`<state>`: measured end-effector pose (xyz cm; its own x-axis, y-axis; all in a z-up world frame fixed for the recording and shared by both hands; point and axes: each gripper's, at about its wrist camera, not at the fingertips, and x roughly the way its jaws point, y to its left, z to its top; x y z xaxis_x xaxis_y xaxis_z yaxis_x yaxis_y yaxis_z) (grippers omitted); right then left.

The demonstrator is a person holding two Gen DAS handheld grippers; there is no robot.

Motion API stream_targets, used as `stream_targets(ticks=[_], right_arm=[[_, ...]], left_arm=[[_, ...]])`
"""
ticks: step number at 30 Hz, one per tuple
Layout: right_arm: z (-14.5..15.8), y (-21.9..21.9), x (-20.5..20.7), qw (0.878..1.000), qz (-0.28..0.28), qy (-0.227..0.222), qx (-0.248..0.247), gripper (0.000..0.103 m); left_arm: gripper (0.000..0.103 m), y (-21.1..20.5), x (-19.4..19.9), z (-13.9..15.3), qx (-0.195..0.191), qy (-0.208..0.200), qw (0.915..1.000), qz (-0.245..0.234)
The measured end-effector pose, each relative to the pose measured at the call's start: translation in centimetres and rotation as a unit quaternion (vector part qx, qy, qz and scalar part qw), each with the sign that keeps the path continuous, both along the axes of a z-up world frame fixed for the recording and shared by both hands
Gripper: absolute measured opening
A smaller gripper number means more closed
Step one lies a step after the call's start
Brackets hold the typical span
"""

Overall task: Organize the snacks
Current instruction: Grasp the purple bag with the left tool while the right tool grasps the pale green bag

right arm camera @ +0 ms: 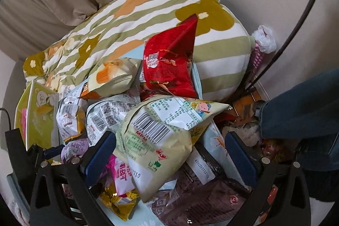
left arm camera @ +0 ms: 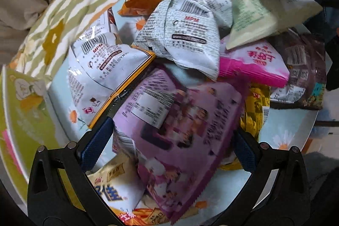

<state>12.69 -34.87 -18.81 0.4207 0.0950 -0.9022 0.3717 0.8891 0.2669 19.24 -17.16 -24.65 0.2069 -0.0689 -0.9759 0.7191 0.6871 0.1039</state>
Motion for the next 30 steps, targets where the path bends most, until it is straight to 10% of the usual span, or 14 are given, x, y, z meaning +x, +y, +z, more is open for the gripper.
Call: stream_targets(ticks=[25, 30], right_arm=[[-2.5, -0.4, 3.2, 0.998, -0.035, 0.021, 0.045, 0.102], [-2.6, 0.3, 3.3, 0.999, -0.019, 0.023, 0.046, 0.082]], left_arm=[[0.078, 1.7, -0.6, 0.3, -0.031, 0.022, 0.9992, 0.013], [0.078, 2.4, -0.3, 0.9, -0.039, 0.021, 0.9985, 0.032]])
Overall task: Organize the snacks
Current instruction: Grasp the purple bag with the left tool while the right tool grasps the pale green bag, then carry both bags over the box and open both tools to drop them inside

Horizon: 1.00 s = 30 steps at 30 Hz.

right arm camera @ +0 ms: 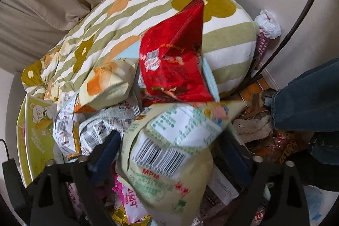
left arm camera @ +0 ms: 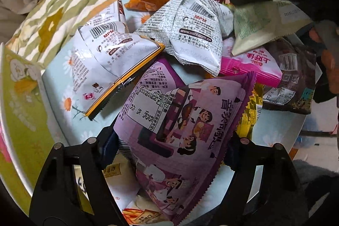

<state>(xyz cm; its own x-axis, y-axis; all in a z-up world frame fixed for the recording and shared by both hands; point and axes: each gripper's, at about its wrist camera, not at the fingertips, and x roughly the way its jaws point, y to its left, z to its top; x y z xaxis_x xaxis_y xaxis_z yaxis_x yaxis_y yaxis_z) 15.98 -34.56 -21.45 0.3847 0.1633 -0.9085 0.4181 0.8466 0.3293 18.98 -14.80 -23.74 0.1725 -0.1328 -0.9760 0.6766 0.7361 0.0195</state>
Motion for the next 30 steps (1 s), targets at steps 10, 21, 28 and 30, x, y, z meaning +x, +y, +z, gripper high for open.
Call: stream_targets(ticks=[10, 21, 28, 30], right_arm=[[0.9, 0.5, -1.0, 1.000, 0.024, -0.014, -0.003, 0.072], [4.1, 1.0, -2.6, 0.997, 0.049, -0.055, -0.012, 0.061], [6.4, 1.7, -3.8, 0.994, 0.076, -0.080, -0.017, 0.059], [7.1, 1.8, -4.0, 0.992, 0.085, -0.089, -0.018, 0.059]], left_arm=[[0.078, 0.5, -1.0, 0.9, -0.005, -0.007, 0.9998, 0.018], [0.078, 1.4, -2.5, 3.7, -0.019, -0.038, 0.9976, 0.054], [0.078, 2.2, -3.9, 6.1, -0.035, -0.071, 0.9936, 0.081], [0.078, 2.5, -4.2, 6.9, -0.040, -0.082, 0.9916, 0.092]])
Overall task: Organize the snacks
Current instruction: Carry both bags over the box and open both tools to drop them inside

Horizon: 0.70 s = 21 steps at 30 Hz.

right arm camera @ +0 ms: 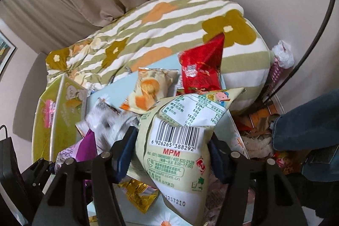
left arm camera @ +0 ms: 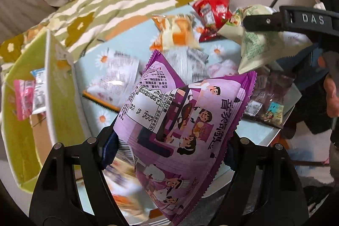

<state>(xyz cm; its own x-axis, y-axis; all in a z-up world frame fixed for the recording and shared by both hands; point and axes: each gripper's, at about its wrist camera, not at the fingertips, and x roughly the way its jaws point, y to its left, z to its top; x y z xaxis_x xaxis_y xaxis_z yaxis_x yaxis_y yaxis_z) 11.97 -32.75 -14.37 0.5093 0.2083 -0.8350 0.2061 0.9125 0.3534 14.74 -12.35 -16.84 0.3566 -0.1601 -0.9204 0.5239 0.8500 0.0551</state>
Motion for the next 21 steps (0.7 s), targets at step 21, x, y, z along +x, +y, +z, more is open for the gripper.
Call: stream_targets(ticks=[21], right_arm=[[8.2, 12.6, 1.7, 0.980, 0.171, -0.106, -0.002, 0.059]], left_arm=[[0.078, 12.9, 0.3, 9.7, -0.061, -0.105, 0.9751, 0.185]])
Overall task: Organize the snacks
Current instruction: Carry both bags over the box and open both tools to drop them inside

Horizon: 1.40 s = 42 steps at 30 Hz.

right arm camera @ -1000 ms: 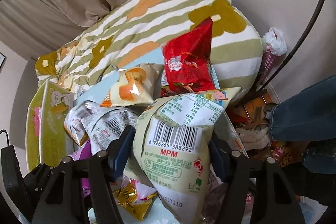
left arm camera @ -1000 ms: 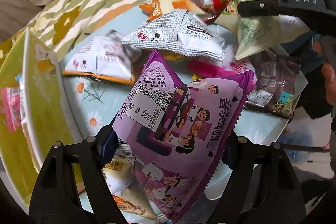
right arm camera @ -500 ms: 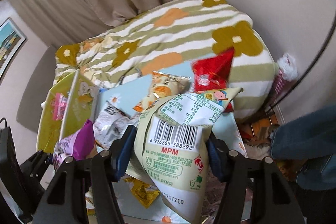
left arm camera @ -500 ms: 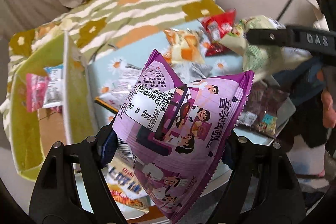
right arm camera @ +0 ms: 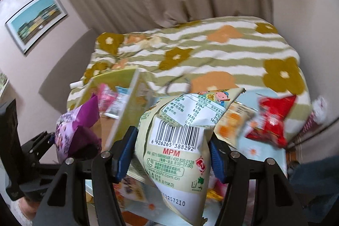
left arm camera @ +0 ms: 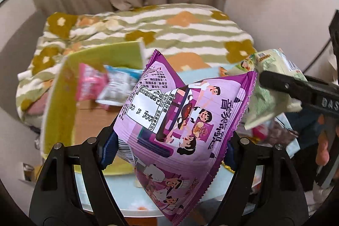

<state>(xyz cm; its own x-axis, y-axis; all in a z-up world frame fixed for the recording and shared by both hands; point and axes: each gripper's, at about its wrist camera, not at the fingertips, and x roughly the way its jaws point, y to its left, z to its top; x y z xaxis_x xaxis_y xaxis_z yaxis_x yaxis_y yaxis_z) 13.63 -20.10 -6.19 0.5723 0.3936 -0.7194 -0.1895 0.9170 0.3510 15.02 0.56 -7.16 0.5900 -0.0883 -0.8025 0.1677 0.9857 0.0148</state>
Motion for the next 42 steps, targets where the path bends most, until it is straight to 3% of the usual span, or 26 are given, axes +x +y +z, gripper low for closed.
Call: stream_targets(ticks=[9, 17, 21, 23, 29, 39, 42], right_arm=[[0.6, 10.2, 2.0, 0.999, 0.036, -0.005, 0.013, 0.059], [-0.6, 17.0, 3.9, 0.999, 0.040, 0.007, 0.002, 0.059], [-1.6, 18.3, 4.4, 1.000, 0.019, 0.020, 0.003, 0.059], [-2.2, 18.7, 4.6, 1.000, 0.008, 0.029, -0.001, 0.059], [-3.3, 19.3, 4.5, 0.999, -0.013, 0.047, -0.005, 0.059], [-2.9, 20.9, 5.0, 0.998, 0.023, 0.044, -0.032, 0.059], [-2.9, 21.7, 5.5, 0.997, 0.050, 0.033, -0.040, 0.059]], left_arm=[[0.079, 10.2, 2.3, -0.3, 0.009, 0.013, 0.9988, 0.047], [0.080, 15.0, 5.4, -4.5, 0.028, 0.053, 0.9975, 0.037], [0.091, 15.8, 6.3, -6.9, 0.043, 0.072, 0.9963, 0.013], [0.103, 15.5, 6.3, -7.4, 0.051, 0.071, 0.9962, -0.001], [0.103, 15.5, 5.0, -7.8, 0.085, 0.066, 0.9936, -0.035], [0.103, 19.0, 2.6, -6.2, 0.026, 0.067, 0.9972, 0.021], [0.103, 19.5, 2.4, -5.6, 0.025, 0.063, 0.9969, 0.040]])
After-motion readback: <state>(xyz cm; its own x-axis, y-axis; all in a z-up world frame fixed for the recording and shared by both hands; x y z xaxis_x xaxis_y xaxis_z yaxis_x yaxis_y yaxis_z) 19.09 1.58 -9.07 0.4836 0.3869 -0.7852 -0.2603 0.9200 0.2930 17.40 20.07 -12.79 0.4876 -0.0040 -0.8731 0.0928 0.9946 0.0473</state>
